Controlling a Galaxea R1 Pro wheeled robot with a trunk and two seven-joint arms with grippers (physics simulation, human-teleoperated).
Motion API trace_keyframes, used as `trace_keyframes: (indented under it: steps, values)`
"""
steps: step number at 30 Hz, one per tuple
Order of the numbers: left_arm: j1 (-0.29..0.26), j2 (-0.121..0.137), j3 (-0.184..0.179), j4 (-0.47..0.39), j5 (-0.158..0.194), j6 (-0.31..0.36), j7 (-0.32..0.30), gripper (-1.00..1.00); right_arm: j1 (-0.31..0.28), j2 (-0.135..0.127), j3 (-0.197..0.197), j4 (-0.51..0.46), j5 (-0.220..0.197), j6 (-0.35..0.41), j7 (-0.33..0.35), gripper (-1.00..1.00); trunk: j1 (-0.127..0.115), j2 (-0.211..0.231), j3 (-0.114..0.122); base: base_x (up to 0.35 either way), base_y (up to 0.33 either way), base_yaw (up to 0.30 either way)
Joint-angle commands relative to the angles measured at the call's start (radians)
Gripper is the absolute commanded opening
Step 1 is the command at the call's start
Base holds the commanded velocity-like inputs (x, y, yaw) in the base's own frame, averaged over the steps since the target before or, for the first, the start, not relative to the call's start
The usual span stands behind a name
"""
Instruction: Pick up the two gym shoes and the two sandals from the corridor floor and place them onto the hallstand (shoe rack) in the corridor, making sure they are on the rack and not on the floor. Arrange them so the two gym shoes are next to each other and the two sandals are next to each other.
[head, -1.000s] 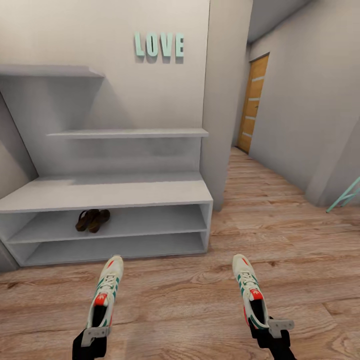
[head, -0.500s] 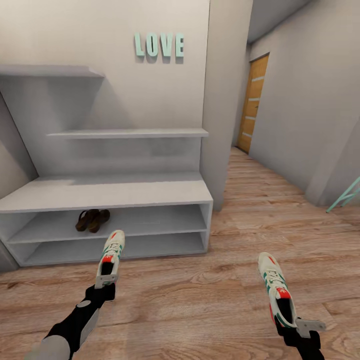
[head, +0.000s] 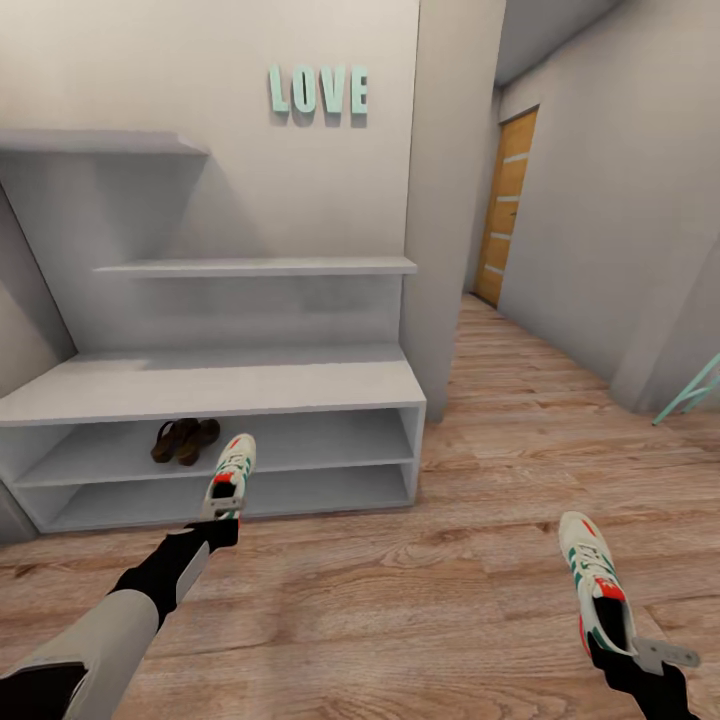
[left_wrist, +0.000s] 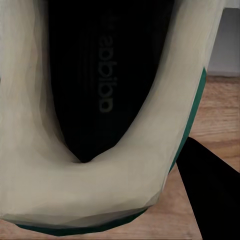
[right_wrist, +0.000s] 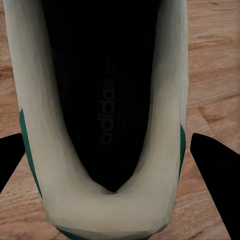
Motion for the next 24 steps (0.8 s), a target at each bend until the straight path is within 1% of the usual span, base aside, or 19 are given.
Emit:
trace_keyframes:
  steps: [1, 11, 24]
  values:
    - [0.0, 0.0, 0.002, -0.002, 0.004, 0.008, 0.001, -1.0, -0.001, 0.001, -0.009, 0.0, 0.008, -0.002, 0.005, -1.0, 0.0, 0.0, -0.001, 0.0, 0.0, 0.0]
    - [0.006, 0.0, 0.0, -0.001, 0.005, 0.019, -0.002, -1.0, -0.001, 0.003, -0.011, -0.003, 0.008, 0.003, 0.004, -1.0, 0.0, 0.0, -0.003, 0.0, 0.0, 0.0]
    - [0.002, 0.003, 0.002, 0.0, 0.004, 0.022, 0.0, -1.0, -0.001, -0.001, -0.01, -0.003, 0.008, 0.001, 0.003, -1.0, 0.05, -0.091, -0.064, 0.0, 0.0, 0.0]
